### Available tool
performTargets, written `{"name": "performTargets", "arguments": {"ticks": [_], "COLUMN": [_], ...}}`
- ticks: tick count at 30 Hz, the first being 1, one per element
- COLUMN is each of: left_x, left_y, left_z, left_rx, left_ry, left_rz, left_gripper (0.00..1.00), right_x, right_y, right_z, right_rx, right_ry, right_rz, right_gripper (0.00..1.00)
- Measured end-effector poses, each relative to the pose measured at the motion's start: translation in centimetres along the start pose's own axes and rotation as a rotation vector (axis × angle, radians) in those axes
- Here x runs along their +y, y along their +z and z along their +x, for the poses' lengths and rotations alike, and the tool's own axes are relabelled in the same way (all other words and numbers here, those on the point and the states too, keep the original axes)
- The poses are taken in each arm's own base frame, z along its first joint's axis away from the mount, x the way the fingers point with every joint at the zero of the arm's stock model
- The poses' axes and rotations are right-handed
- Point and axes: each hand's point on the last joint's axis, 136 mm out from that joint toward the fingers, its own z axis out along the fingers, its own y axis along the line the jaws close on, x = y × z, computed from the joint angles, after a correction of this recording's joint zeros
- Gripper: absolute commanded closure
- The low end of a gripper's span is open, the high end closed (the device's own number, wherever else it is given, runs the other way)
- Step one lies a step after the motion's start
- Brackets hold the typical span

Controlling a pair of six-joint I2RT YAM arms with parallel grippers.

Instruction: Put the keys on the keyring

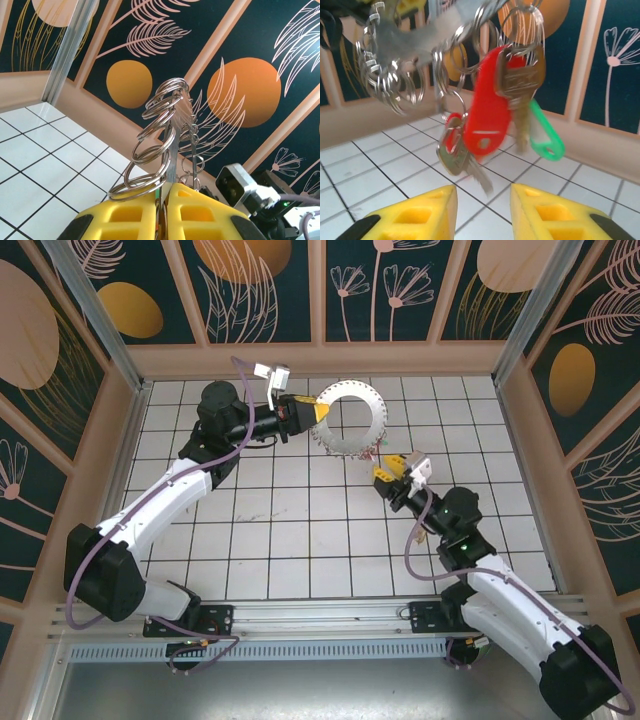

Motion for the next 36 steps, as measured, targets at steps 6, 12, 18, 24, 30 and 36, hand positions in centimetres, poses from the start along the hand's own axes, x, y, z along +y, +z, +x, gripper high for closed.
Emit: {"name": "performTargets", "arguments": {"ticks": [6,12,18,24,30,36], "left_x": [-0.1,-0.1,0.1,0.3,0.4,0.6], "left_y": [-0.1,-0.1,-0.1,-0.1,-0.1,-0.1], "left_z": [0.0,0.0,0.0,0.1,0.2,0.1], "left_rx": [0.0,-0.001,-0.002,0.003,0.004,0.0], "left_ry": [0.015,0.023,0.028,0.021,0.016,0.016], "left_rz": [0.0,-0.001,-0.01,-0.019,-0.026,-0.033], "left_gripper": [1.0,1.0,1.0,1.0,1.0,1.0], "right_x": [-0.1,1.5,2.8,3.7,3.3,2.4], "right_y": [-1.1,-1.2,-0.7,0.7,1.7,2.0], "right_z": [-2.4,-3.6,-3.4,-2.9,-2.1,-2.9], "right_rx": [-0.099,-0.145,-0.136,-0.105,-0.084,-0.118], "right_ry": [-0.095,-0.142,-0.176,-0.185,-0.191,-0.191], "right_rz": [0.038,-0.01,-0.052,-0.087,-0.057,0.001], "right_gripper": [0.66,0.7,0.78,0.77,0.74,0.74]}}
